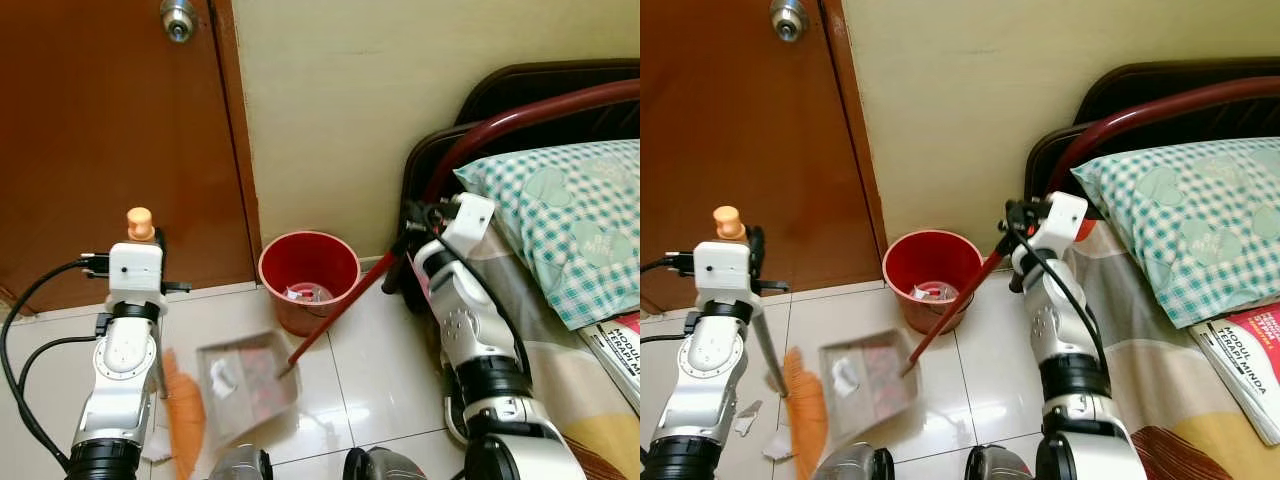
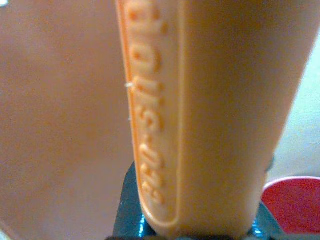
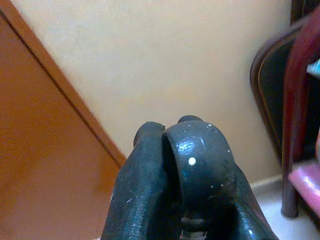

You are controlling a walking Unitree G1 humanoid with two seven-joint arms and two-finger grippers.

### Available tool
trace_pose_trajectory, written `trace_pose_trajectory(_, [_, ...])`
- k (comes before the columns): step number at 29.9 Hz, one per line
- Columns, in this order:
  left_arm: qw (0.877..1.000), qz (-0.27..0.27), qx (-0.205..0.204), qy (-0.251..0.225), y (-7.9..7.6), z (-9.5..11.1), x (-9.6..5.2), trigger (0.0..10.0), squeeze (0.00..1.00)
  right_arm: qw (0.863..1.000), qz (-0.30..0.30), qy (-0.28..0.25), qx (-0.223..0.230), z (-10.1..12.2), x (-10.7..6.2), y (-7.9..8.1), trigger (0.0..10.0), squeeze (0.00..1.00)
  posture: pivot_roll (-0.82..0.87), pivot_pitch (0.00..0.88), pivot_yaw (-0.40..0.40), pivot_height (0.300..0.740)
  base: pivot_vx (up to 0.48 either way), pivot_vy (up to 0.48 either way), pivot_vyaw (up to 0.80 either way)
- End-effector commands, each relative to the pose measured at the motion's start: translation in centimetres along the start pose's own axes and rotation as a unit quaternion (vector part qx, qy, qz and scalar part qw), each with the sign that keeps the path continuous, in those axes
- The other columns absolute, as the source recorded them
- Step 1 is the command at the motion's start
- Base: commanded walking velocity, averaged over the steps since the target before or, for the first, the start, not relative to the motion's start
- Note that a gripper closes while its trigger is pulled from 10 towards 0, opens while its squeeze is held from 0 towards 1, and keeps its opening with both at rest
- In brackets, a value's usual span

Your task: Sweep floor

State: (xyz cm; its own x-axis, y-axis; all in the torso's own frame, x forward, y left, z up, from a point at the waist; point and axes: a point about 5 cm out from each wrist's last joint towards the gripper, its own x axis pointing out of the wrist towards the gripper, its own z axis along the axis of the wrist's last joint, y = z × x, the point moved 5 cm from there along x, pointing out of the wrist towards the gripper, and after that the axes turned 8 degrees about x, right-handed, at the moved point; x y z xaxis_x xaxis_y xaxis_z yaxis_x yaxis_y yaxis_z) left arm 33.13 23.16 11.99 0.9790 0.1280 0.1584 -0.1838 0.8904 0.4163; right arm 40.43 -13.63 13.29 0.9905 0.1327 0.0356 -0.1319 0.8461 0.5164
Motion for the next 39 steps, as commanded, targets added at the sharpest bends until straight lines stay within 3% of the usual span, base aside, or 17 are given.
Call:
trace_pose_trajectory(1, [1.000, 0.013, 0.018, -0.008, 1.0, 0.3, 0.3, 10.0, 0.00, 0.998, 0.013, -0.065, 0.005, 3.8, 0.9, 1.4, 10.0, 0.00, 0.03, 0.021, -0.031, 0.740, 0.000, 0.000, 0.00])
trace_pose_trajectory(8, [1.000, 0.012, 0.005, -0.002, 0.1, 0.0, 0.0, 10.0, 0.00, 0.996, 0.020, -0.088, 0.027, 7.0, 2.3, 3.3, 10.0, 0.00, 0.02, 0.017, -0.041, 0.740, 0.000, 0.000, 0.00])
trace_pose_trajectory(18, [1.000, 0.001, -0.008, 0.000, -1.4, 0.1, -0.3, 10.0, 0.00, 0.992, 0.028, -0.112, 0.051, 9.7, 3.1, 4.5, 10.0, 0.00, 0.01, 0.018, -0.046, 0.740, 0.000, 0.000, 0.00])
trace_pose_trajectory(20, [1.000, -0.002, -0.010, 0.000, -1.6, 0.1, -0.4, 10.0, 0.00, 0.990, 0.028, -0.134, 0.047, 11.3, 3.1, 4.6, 10.0, 0.00, 0.01, 0.020, -0.045, 0.740, 0.000, 0.000, 0.00])
trace_pose_trajectory(21, [1.000, -0.005, -0.013, 0.000, -1.8, 0.1, -0.4, 10.0, 0.00, 0.986, 0.027, -0.158, 0.044, 13.1, 3.2, 4.7, 10.0, 0.00, 0.01, 0.020, -0.045, 0.740, 0.000, 0.000, 0.00])
trace_pose_trajectory(23, [1.000, -0.006, -0.013, 0.000, -1.9, 0.1, -0.4, 10.0, 0.00, 0.985, 0.027, -0.167, 0.043, 13.8, 3.2, 4.7, 10.0, 0.00, 0.01, 0.020, -0.045, 0.740, 0.000, 0.000, 0.00])
trace_pose_trajectory(29, [1.000, -0.014, -0.019, -0.001, -2.6, 0.2, -0.4, 10.0, 0.00, 0.974, 0.035, -0.223, 0.010, 18.6, 2.8, 5.1, 10.0, 0.00, 0.01, 0.021, -0.045, 0.740, 0.000, 0.000, 0.00])
trace_pose_trajectory(34, [0.999, -0.021, -0.025, -0.002, -3.3, 0.4, -0.6, 10.0, 0.00, 0.966, 0.046, -0.251, -0.048, 20.4, 2.2, 5.4, 10.0, 0.00, 0.00, 0.022, -0.044, 0.740, 0.000, 0.000, 0.00])
trace_pose_trajectory(39, [0.999, -0.025, -0.027, -0.001, -3.5, 0.3, -0.7, 10.0, 0.00, 0.963, 0.045, -0.254, -0.080, 20.0, 2.1, 5.2, 10.0, 0.00, 0.00, 0.026, -0.042, 0.740, 0.000, 0.000, 0.00])
